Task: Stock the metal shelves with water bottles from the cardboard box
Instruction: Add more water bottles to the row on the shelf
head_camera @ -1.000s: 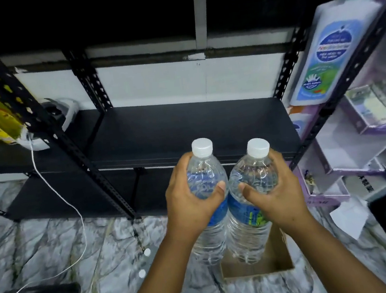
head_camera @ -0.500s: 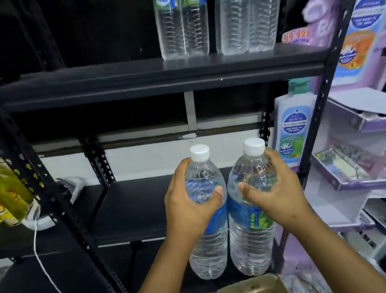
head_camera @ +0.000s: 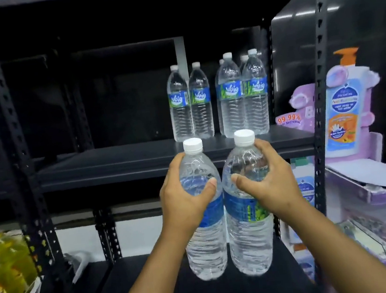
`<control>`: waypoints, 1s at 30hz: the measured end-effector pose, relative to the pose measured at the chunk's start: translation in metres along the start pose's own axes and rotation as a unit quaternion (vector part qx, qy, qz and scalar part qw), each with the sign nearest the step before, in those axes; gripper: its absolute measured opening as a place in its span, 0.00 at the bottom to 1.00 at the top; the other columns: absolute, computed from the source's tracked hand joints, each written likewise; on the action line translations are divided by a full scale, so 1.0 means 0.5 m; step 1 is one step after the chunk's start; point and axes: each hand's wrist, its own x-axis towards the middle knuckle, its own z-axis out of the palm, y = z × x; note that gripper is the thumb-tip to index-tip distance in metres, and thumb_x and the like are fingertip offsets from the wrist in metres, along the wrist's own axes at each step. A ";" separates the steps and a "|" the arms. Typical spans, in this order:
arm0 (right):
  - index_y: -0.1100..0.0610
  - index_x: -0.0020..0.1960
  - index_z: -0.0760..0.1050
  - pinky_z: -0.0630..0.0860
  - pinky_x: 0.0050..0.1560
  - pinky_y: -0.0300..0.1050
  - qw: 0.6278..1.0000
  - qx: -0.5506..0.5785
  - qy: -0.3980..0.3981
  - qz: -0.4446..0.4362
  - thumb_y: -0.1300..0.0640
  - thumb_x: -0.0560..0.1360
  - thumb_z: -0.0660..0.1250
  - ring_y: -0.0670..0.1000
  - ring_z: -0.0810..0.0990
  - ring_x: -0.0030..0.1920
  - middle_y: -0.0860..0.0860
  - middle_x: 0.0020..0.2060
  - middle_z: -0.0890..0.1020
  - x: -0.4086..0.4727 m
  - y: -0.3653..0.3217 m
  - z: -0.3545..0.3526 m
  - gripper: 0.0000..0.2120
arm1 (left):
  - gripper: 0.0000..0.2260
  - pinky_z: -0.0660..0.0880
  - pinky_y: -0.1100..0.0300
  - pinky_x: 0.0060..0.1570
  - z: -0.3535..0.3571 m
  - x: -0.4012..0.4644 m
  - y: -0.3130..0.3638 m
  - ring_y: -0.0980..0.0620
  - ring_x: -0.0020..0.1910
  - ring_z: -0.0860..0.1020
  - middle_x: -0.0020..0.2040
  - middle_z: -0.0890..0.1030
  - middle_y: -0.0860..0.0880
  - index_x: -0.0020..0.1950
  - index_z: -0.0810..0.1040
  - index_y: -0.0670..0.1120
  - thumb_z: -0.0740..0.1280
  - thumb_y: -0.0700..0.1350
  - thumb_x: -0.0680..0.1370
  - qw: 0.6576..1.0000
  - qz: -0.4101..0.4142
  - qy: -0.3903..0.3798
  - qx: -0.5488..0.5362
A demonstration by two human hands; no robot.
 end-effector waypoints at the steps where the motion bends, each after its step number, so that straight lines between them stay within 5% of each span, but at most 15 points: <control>1: 0.39 0.57 0.64 0.63 0.43 0.15 1.000 0.000 0.003 -0.008 0.62 0.69 0.76 0.17 0.67 0.44 0.29 0.47 0.67 0.019 -0.009 -0.001 0.30 | 0.30 0.69 0.78 0.49 -0.004 0.022 0.008 0.71 0.53 0.75 0.55 0.76 0.62 0.60 0.65 0.67 0.78 0.46 0.69 1.000 0.014 0.005 0.003; 5: 0.52 0.73 0.63 0.60 0.43 0.14 0.999 -0.006 0.019 -0.046 0.57 0.70 0.75 0.27 0.69 0.45 0.26 0.50 0.62 0.101 -0.048 -0.003 0.36 | 0.29 0.71 0.72 0.56 -0.022 0.109 0.044 0.64 0.57 0.76 0.59 0.78 0.55 0.66 0.67 0.61 0.77 0.47 0.71 0.998 0.058 0.019 0.007; 13: 0.53 0.73 0.63 0.61 0.50 0.20 0.988 -0.012 0.045 -0.150 0.55 0.70 0.75 0.39 0.69 0.59 0.41 0.60 0.72 0.248 -0.130 0.010 0.35 | 0.30 0.75 0.59 0.60 -0.052 0.268 0.096 0.56 0.61 0.77 0.62 0.78 0.52 0.69 0.67 0.59 0.75 0.49 0.72 0.991 0.127 0.049 0.006; 18: 0.51 0.70 0.66 0.65 0.49 0.21 0.981 -0.008 0.064 -0.185 0.55 0.70 0.74 0.24 0.71 0.51 0.31 0.51 0.72 0.328 -0.147 0.020 0.31 | 0.28 0.73 0.70 0.55 -0.054 0.345 0.118 0.58 0.57 0.78 0.58 0.79 0.54 0.65 0.67 0.62 0.76 0.47 0.71 0.983 0.163 0.079 0.013; 24: 0.52 0.71 0.66 0.73 0.56 0.41 0.981 0.002 0.077 -0.176 0.53 0.69 0.75 0.43 0.77 0.54 0.43 0.54 0.77 0.409 -0.147 0.035 0.33 | 0.27 0.73 0.73 0.48 -0.041 0.419 0.110 0.66 0.49 0.79 0.50 0.81 0.57 0.68 0.71 0.53 0.75 0.46 0.71 0.984 0.149 0.099 -0.003; 27: 0.52 0.70 0.66 0.73 0.52 0.41 0.982 -0.004 0.066 -0.176 0.54 0.70 0.74 0.44 0.78 0.50 0.46 0.52 0.78 0.446 -0.134 0.048 0.32 | 0.26 0.71 0.77 0.43 -0.030 0.449 0.092 0.70 0.44 0.78 0.47 0.79 0.61 0.67 0.72 0.52 0.76 0.45 0.71 0.985 0.137 0.107 -0.001; 30: 0.52 0.70 0.66 0.70 0.46 0.40 0.985 -0.016 0.070 -0.159 0.54 0.69 0.74 0.40 0.73 0.39 0.43 0.40 0.74 0.483 -0.107 0.063 0.32 | 0.25 0.72 0.77 0.42 -0.016 0.473 0.063 0.69 0.43 0.78 0.45 0.80 0.60 0.65 0.72 0.53 0.76 0.46 0.71 0.986 0.122 0.114 0.000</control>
